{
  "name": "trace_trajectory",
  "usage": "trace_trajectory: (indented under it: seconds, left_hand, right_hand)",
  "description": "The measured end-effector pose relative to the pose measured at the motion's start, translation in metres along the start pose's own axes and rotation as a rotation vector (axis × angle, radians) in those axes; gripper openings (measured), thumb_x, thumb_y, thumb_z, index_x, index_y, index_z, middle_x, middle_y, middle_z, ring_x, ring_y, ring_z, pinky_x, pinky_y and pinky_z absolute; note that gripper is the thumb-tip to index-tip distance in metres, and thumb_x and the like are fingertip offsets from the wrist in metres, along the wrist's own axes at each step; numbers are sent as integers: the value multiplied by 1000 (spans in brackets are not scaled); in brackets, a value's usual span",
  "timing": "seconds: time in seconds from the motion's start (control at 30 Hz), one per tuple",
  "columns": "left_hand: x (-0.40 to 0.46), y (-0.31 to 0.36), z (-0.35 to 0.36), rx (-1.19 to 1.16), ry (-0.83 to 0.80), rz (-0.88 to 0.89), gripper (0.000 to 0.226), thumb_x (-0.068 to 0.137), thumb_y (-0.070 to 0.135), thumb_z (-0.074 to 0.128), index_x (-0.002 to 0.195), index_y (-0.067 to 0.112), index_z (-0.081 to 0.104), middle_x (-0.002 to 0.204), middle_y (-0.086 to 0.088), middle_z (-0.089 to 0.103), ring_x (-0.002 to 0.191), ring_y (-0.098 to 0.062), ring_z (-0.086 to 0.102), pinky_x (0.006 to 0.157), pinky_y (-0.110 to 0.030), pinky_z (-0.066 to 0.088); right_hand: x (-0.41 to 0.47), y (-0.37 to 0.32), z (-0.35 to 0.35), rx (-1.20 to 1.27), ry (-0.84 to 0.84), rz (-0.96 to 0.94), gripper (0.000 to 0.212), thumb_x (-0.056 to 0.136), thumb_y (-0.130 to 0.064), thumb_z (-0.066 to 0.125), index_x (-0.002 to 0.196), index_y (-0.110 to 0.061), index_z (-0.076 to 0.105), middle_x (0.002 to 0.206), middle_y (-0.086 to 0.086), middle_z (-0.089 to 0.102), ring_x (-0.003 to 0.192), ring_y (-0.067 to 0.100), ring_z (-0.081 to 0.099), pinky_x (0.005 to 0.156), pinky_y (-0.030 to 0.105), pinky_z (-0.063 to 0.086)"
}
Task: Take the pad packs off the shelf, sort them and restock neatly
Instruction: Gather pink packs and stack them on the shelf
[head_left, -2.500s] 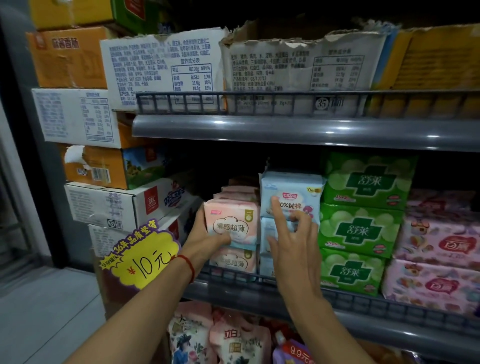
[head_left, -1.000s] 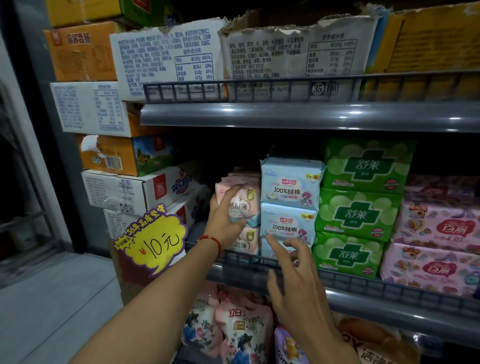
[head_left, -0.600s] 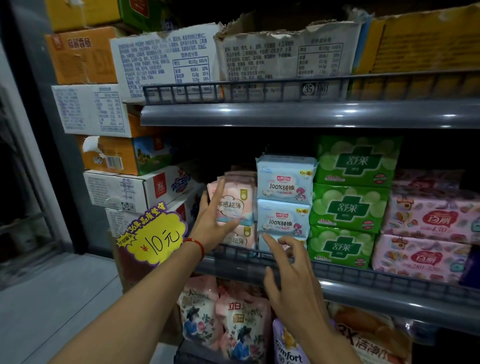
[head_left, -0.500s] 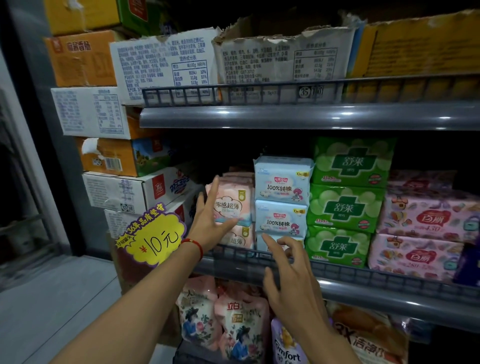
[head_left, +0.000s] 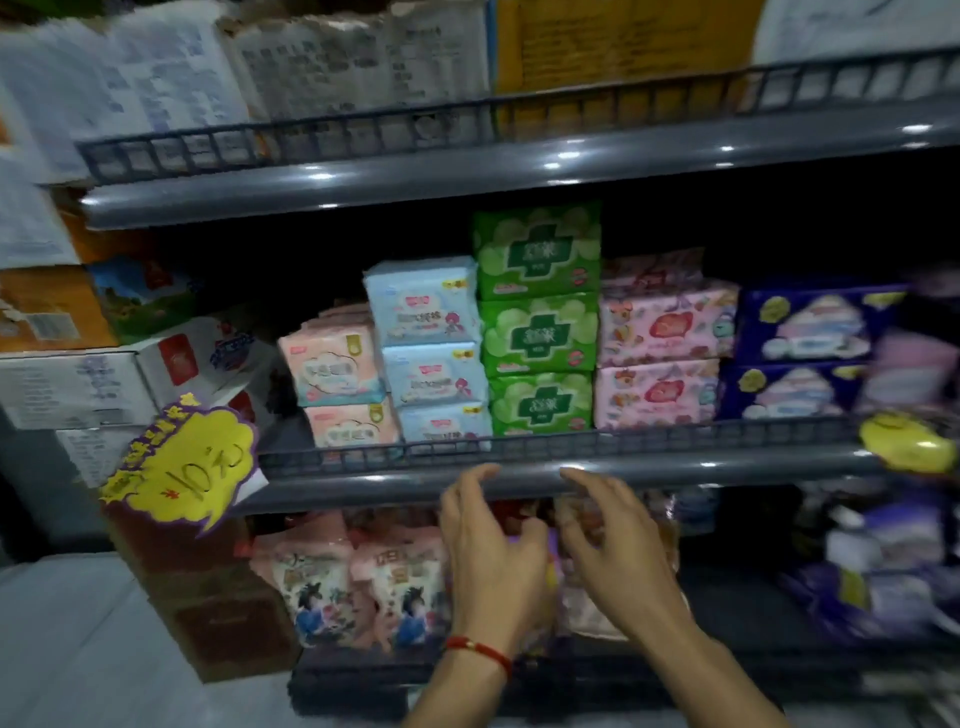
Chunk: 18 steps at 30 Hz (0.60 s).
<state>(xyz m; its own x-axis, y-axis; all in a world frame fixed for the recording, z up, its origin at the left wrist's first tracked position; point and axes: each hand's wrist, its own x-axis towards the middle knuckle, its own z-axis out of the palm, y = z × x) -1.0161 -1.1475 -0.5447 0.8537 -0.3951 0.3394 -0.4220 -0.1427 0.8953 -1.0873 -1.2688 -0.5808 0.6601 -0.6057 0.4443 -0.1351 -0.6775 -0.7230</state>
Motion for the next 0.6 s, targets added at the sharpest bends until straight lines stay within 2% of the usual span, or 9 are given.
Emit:
trace_trajectory:
  seconds: [0.03, 0.1, 0.17, 0.23, 0.33, 0.37, 0.43, 0.53, 0.6]
  left_hand:
    - [-9, 3, 22, -26, -62, -2, 51, 73, 14, 67, 113, 41, 49, 124, 7, 47, 115, -12, 50, 100, -22, 39]
    - [-27, 13, 68, -62, -209, -23, 43, 63, 25, 61, 100, 43, 50, 114, 4, 55, 105, -16, 59, 96, -29, 48]
    - [-41, 16, 113, -108, -367, -61, 39, 60, 28, 62, 97, 36, 54, 103, -4, 63, 97, -22, 64, 89, -36, 53]
    - [-63, 18, 157, -139, -551, -109, 36, 63, 25, 66, 97, 30, 56, 102, -7, 66, 96, -24, 64, 85, -31, 52]
    - [-105, 15, 214, -97, -775, -141, 22, 83, 18, 75, 91, 30, 59, 94, 0, 67, 88, -15, 63, 79, -22, 49]
    - [-119, 14, 230, -76, -849, -148, 18, 87, 16, 74, 90, 28, 60, 91, 3, 67, 83, -11, 62, 74, -17, 47]
    - [-147, 11, 258, -37, -987, -132, 10, 90, 16, 72, 92, 21, 64, 87, 3, 67, 76, -6, 59, 67, -11, 44]
    - [-183, 8, 292, 31, -1143, -132, 11, 90, 18, 70, 98, 12, 68, 81, 2, 64, 74, -14, 57, 65, -25, 45]
    - [-205, 4, 311, 80, -1227, -182, 15, 90, 24, 69, 100, 12, 68, 85, 2, 63, 78, -16, 57, 70, -30, 49]
  right_hand:
    - [-8, 13, -16, 11, 24, 52, 43, 88, -11, 67, 128, -26, 66, 123, -6, 63, 110, 12, 63, 97, 31, 52]
    - [-25, 43, -52, 45, 52, 213, 31, 84, -10, 69, 106, -32, 71, 109, -3, 73, 97, 11, 70, 91, 34, 57]
    - [-39, 71, -90, 104, 54, 384, 23, 83, -16, 70, 90, -38, 71, 91, -6, 76, 85, 8, 71, 85, 33, 59]
    - [-65, 104, -132, 125, 119, 542, 19, 86, -17, 68, 92, -34, 72, 87, -3, 76, 82, 15, 70, 79, 33, 56]
    - [-125, 153, -180, 281, 289, 782, 18, 94, -5, 62, 103, -17, 71, 86, 6, 69, 72, 16, 60, 63, 25, 48]
    - [-148, 167, -190, 331, 321, 877, 15, 96, -6, 60, 102, -15, 70, 85, 6, 67, 68, 14, 58, 59, 23, 46]
    - [-192, 191, -206, 375, 344, 1067, 10, 99, -15, 57, 102, -16, 67, 87, 5, 69, 69, 15, 60, 60, 24, 48]
    - [-246, 221, -217, 380, 374, 1259, 5, 96, -19, 60, 96, -18, 64, 87, 5, 68, 71, 17, 59, 61, 26, 46]
    - [-276, 240, -217, 371, 384, 1337, 3, 92, -20, 60, 90, -18, 62, 82, 5, 64, 68, 18, 55, 58, 28, 44]
